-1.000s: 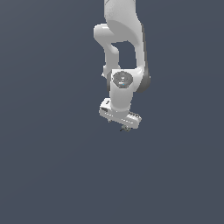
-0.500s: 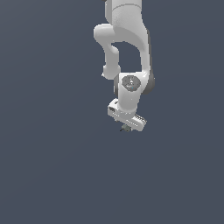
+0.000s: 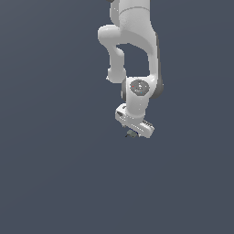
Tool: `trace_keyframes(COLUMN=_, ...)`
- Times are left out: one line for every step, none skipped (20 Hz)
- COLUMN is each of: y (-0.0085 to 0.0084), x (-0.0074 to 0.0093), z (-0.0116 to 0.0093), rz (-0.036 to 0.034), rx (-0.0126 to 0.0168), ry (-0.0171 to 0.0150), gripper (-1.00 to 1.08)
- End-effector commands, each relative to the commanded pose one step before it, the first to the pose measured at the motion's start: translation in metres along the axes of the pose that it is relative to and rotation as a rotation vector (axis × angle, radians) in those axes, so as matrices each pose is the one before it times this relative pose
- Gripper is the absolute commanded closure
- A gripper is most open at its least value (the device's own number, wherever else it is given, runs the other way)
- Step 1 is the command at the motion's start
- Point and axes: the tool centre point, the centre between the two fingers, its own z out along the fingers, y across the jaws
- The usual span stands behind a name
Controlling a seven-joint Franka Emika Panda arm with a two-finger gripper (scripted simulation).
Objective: Pick up the object and move it to a goal position.
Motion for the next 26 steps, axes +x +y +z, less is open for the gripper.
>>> trace_keyframes(y=0.0001, x=0.00019, z=0.00024, rz=0.00044, rx=0.00012, ry=0.0002, gripper=-0.92)
trace_keyframes(y=-0.00002, x=-0.00006, z=0.001, rz=0.0, rx=0.0, ry=0.0, gripper=-0.92)
trace_keyframes(y=-0.00003, x=-0.0001, z=0.00167, rz=0.0, rx=0.0, ry=0.0, gripper=-0.92)
trace_keyframes(y=0.00016, x=0.00005, z=0.00229, rz=0.00048, rx=0.00005, ry=0.00004, gripper=-0.92)
trace_keyframes(y=-0.00005, x=-0.00019, z=0.00299, rz=0.0, rx=0.0, ry=0.0, gripper=-0.92)
trace_keyframes(y=0.00023, x=0.00004, z=0.00359, rz=0.00069, rx=0.00006, ry=0.00006, gripper=-0.92)
trace_keyframes(y=-0.00006, x=-0.00029, z=0.00427, rz=0.0, rx=0.0, ry=0.0, gripper=-0.92)
trace_keyframes(y=0.00029, x=0.00001, z=0.00483, rz=0.00084, rx=0.00007, ry=0.00008, gripper=-0.92)
trace_keyframes(y=0.00013, x=-0.00017, z=0.00546, rz=0.00048, rx=0.00004, ry=0.00005, gripper=-0.92)
trace_keyframes(y=0.00011, x=-0.00014, z=0.00537, rz=0.00048, rx=0.00004, ry=0.00005, gripper=-0.92)
trace_keyframes(y=0.00009, x=-0.00006, z=0.00465, rz=0.00048, rx=0.00004, ry=0.00005, gripper=-0.92)
trace_keyframes(y=-0.00014, x=-0.00016, z=0.00398, rz=0.0, rx=0.0, ry=0.0, gripper=-0.92)
trace_keyframes(y=0.00002, x=0.00013, z=0.00323, rz=0.00048, rx=0.00006, ry=0.00006, gripper=-0.92)
trace_keyframes(y=-0.0002, x=0.00002, z=0.00259, rz=0.0, rx=0.0, ry=0.0, gripper=-0.92)
trace_keyframes(y=-0.00022, x=0.00009, z=0.00193, rz=0.0, rx=0.0, ry=0.0, gripper=-0.92)
trace_keyframes(y=-0.00021, x=0.00013, z=0.00131, rz=0.0, rx=0.0, ry=0.0, gripper=-0.92)
trace_keyframes(y=-0.00015, x=0.00012, z=0.00074, rz=0.0, rx=0.0, ry=0.0, gripper=-0.92)
trace_keyframes(y=-0.00006, x=0.00005, z=0.00024, rz=0.0, rx=0.0, ry=0.0, gripper=-0.92)
trace_keyframes(y=0.0, x=0.0, z=0.0, rz=0.0, rx=0.0, ry=0.0, gripper=1.08)
trace_keyframes(y=0.0, x=0.0, z=0.0, rz=0.0, rx=0.0, ry=0.0, gripper=1.08)
trace_keyframes(y=0.0, x=0.0, z=0.0, rz=0.0, rx=0.0, ry=0.0, gripper=1.08)
trace_keyframes(y=0.0, x=0.0, z=0.0, rz=0.0, rx=0.0, ry=0.0, gripper=1.08)
trace_keyframes(y=0.0, x=0.0, z=0.0, rz=0.0, rx=0.0, ry=0.0, gripper=1.08)
trace_keyframes(y=0.0, x=0.0, z=0.0, rz=0.0, rx=0.0, ry=0.0, gripper=1.08)
trace_keyframes(y=0.0, x=0.0, z=0.0, rz=0.0, rx=0.0, ry=0.0, gripper=1.08)
trace_keyframes(y=0.0, x=0.0, z=0.0, rz=0.0, rx=0.0, ry=0.0, gripper=1.08)
